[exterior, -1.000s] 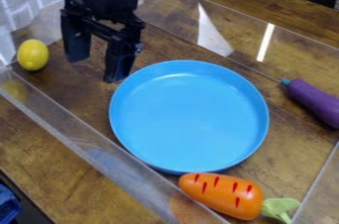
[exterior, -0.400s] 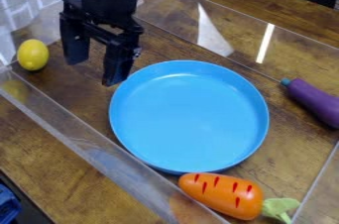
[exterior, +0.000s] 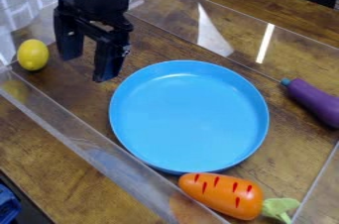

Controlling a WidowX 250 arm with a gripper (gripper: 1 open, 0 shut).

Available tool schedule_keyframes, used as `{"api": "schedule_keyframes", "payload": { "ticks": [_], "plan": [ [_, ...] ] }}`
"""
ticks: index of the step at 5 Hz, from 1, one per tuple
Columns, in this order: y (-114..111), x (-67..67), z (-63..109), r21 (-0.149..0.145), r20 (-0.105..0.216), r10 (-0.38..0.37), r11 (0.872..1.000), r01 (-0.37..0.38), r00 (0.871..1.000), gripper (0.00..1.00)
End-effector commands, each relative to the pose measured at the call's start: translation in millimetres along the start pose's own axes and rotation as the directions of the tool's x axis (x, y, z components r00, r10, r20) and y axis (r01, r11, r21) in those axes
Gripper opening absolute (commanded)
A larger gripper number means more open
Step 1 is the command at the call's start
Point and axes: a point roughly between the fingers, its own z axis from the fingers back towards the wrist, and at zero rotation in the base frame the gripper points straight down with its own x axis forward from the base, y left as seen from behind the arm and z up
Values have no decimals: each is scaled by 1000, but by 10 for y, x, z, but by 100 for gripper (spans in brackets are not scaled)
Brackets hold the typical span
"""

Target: Remove the carrot from the blue tray and put it on the table

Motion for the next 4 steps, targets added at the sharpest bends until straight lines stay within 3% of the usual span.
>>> {"api": "schedule_keyframes", "payload": {
  "ticks": [1, 2, 3, 4],
  "plan": [
    [124, 60, 31, 12, 34, 20, 1000, -20, 999, 100],
    [211, 99, -37, 20, 37, 24, 999, -25, 999, 100],
    [234, 120, 73, 17, 39, 30, 999, -31, 999, 100],
    [45, 112, 30, 45, 60, -112, 993, 110, 992, 100]
  ]
}}
